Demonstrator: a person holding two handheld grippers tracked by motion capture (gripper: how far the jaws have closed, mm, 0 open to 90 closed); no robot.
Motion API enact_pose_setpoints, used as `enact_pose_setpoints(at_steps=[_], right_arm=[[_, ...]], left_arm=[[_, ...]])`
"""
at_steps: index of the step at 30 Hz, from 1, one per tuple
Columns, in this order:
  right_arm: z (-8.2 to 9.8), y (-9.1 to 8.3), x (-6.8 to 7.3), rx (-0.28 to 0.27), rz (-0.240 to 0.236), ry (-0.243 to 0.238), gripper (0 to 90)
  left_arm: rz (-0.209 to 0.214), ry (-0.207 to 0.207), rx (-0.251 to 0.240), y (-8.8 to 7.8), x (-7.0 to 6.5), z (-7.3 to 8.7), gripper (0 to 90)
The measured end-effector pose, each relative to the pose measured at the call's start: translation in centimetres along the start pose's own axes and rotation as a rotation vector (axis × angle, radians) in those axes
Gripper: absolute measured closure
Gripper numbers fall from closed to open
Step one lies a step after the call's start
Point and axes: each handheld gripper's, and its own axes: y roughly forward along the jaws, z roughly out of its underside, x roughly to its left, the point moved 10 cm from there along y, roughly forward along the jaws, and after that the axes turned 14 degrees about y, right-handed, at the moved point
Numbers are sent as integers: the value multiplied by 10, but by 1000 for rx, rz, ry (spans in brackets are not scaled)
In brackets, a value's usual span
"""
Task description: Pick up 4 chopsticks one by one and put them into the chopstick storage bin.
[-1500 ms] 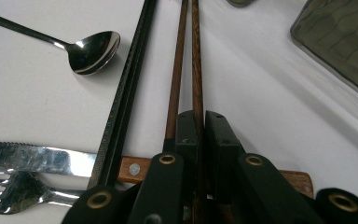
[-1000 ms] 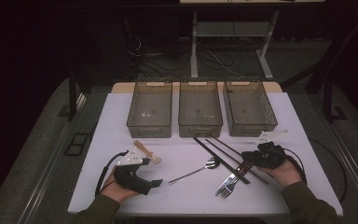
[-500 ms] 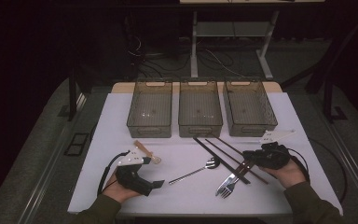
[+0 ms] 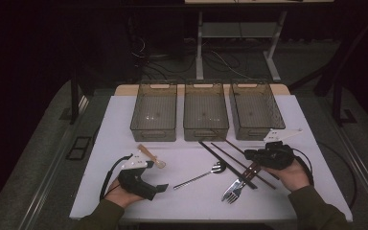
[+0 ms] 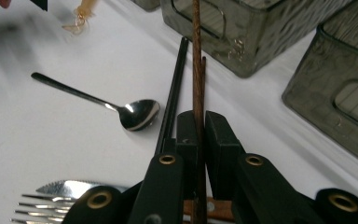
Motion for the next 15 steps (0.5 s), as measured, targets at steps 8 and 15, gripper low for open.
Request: enact_pose_setpoints(at_steps=[8, 15], right_arm=[[-13, 2, 7, -31, -14, 7, 841], [-23, 11, 14, -44, -25, 12, 841]], left_arm=[[2, 22, 6, 2, -1, 0, 0], [7, 35, 9, 3, -3, -1, 0]])
